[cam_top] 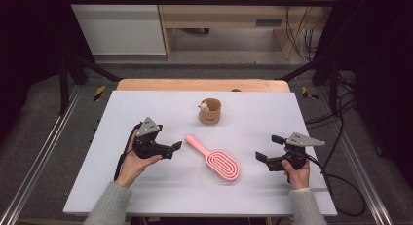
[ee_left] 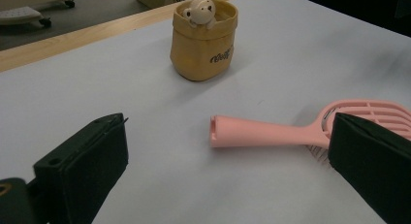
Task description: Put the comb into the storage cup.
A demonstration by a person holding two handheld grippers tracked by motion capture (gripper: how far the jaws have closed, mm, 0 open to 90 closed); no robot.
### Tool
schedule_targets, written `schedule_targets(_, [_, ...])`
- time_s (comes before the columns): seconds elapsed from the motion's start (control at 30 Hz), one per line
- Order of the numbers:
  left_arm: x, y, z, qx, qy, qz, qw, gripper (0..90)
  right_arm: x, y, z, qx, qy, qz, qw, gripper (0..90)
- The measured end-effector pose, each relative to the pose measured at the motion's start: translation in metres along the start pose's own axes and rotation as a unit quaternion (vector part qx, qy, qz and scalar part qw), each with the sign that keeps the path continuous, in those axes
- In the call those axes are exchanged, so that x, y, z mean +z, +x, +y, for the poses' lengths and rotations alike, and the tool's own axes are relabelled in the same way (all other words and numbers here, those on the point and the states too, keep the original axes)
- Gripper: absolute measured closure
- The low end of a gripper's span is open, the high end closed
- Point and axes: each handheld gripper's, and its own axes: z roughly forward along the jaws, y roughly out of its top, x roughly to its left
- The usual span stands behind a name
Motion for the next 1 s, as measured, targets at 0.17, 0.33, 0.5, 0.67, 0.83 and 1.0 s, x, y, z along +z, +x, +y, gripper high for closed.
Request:
schedule_targets(0.17, [0.007, -0.001, 0.001, -0.001, 0.005, 0.002, 1.0000, 1.2, 0.000, 0.000, 0.000, 0.000, 0.000, 0.000, 1.0000, 0.4])
schedule_targets(0.33, [0.013, -0.003, 0.003, 0.002, 0.009, 0.000, 1.0000, 1.4, 0.000, 0.000, 0.000, 0.000, 0.000, 0.000, 1.0000, 0.4])
schedule_targets(0.5, [0.021, -0.005, 0.005, 0.004, 0.015, 0.000, 0.9999, 1.6, 0.000, 0.000, 0.000, 0.000, 0.000, 0.001, 1.0000, 0.4])
schedule_targets(0.67, [0.028, -0.007, 0.006, 0.005, 0.021, 0.002, 0.9998, 2.7, 0.000, 0.000, 0.000, 0.000, 0.000, 0.001, 1.0000, 0.4])
schedule_targets(0.83, [0.034, -0.009, 0.007, 0.006, 0.027, 0.004, 0.9996, 6.4, 0.000, 0.000, 0.000, -0.001, -0.001, 0.001, 1.0000, 0.4])
schedule_targets(1.0, [0.041, -0.011, 0.008, 0.008, 0.037, 0.011, 0.9992, 12.5, 0.000, 0.000, 0.000, -0.001, -0.001, 0.001, 1.0000, 0.4])
